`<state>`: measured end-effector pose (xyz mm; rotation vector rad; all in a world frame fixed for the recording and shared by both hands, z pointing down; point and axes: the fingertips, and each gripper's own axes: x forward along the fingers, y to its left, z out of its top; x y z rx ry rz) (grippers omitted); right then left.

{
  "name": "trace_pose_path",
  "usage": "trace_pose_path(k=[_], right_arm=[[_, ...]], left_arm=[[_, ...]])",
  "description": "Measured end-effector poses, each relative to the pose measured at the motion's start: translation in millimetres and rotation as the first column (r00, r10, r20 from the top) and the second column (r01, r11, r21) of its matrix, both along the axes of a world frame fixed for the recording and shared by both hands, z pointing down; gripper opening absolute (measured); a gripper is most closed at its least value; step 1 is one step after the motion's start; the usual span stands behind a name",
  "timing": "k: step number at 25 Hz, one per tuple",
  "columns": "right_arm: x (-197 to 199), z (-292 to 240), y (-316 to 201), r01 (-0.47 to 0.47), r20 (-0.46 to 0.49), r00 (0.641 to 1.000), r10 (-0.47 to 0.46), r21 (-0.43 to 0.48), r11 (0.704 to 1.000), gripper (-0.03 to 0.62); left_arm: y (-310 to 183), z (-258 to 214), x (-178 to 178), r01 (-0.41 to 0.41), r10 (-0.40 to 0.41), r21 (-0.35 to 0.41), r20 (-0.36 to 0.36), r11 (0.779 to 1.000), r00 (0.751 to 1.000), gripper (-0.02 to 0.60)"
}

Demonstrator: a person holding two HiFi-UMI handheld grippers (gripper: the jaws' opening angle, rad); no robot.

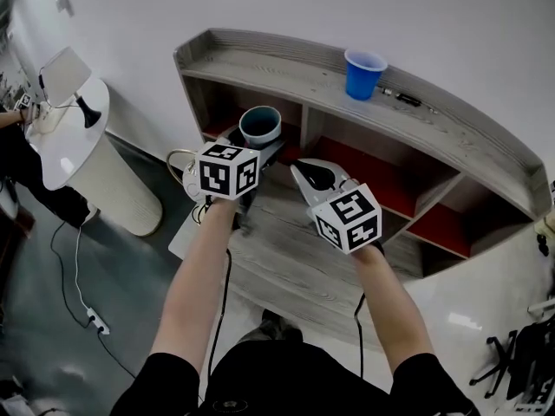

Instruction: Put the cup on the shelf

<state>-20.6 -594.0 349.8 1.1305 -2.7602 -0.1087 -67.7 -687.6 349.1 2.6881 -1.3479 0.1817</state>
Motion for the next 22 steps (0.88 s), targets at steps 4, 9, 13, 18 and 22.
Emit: trace_pose_path(k=[4,9,13,18,22], right_arm=[[1,3,-7,-0.01,0.01,1.0,0.01,-0.011,1.0,0.011],[5,5,-13,-0.022,0.013,1.0,0.023,-0.016,1.0,0.011],[6,8,-16,-0.027,0.016,0.999,0.027,-0.023,0.999,0.011],[10,10,-19,-0.032,0.017,0.999,0.033,-0.026,0.999,0.011],[10,10,-21,-0.032,0.016,0.999,0.032,-0.025,0.999,0.011]], left_arm=[[-18,4,5,-0.008,0.008,-0.025,-0.007,1.0,1.0,0.369],[-35,11,13,-0.02,0.02,-0.043,0.004,0.999,1.0,0.368],[-46,21,20,-0.029,0.029,-0.066,0.004,0.997,1.0,0.37],[-57,27,25,-0.036,0.035,-0.082,-0.005,0.996,0.999,0.37],[-63,30,27,-0.04,0.04,-0.089,-0.002,0.995,0.999,0.37]])
